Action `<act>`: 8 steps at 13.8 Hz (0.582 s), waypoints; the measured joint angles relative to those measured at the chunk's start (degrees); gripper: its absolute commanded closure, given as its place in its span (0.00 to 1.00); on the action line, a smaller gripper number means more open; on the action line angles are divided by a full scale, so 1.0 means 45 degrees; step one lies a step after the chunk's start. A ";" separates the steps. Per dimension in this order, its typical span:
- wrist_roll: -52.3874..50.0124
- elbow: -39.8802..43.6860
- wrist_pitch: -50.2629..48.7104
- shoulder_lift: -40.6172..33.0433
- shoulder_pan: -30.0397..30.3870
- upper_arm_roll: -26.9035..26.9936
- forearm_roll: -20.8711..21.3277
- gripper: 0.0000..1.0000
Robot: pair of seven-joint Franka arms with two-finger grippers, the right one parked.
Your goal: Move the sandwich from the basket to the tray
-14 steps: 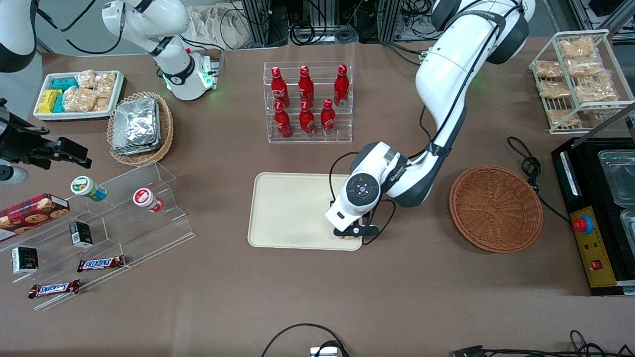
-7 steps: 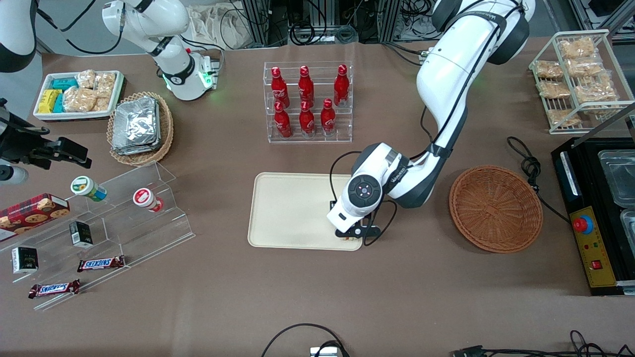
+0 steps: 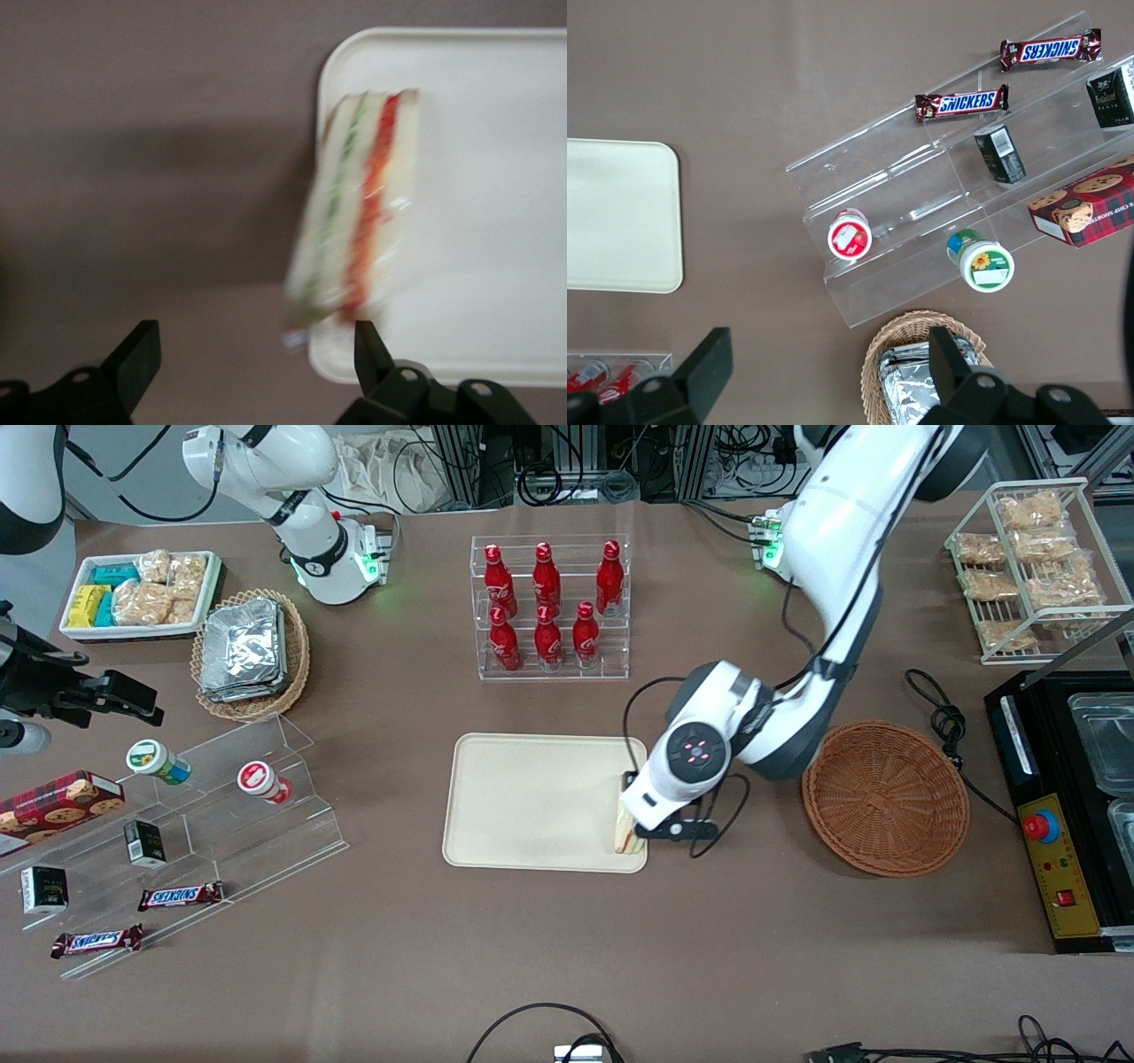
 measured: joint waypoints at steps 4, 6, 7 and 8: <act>0.0732 -0.2398 -0.0516 -0.3009 0.0562 0.0041 -0.0001 0.03; 0.1393 -0.2688 -0.1193 -0.4141 0.1193 0.0063 -0.0001 0.03; 0.1889 -0.2721 -0.1429 -0.4574 0.1616 0.0086 -0.0003 0.03; 0.2328 -0.2706 -0.1764 -0.4964 0.2066 0.0111 -0.0007 0.01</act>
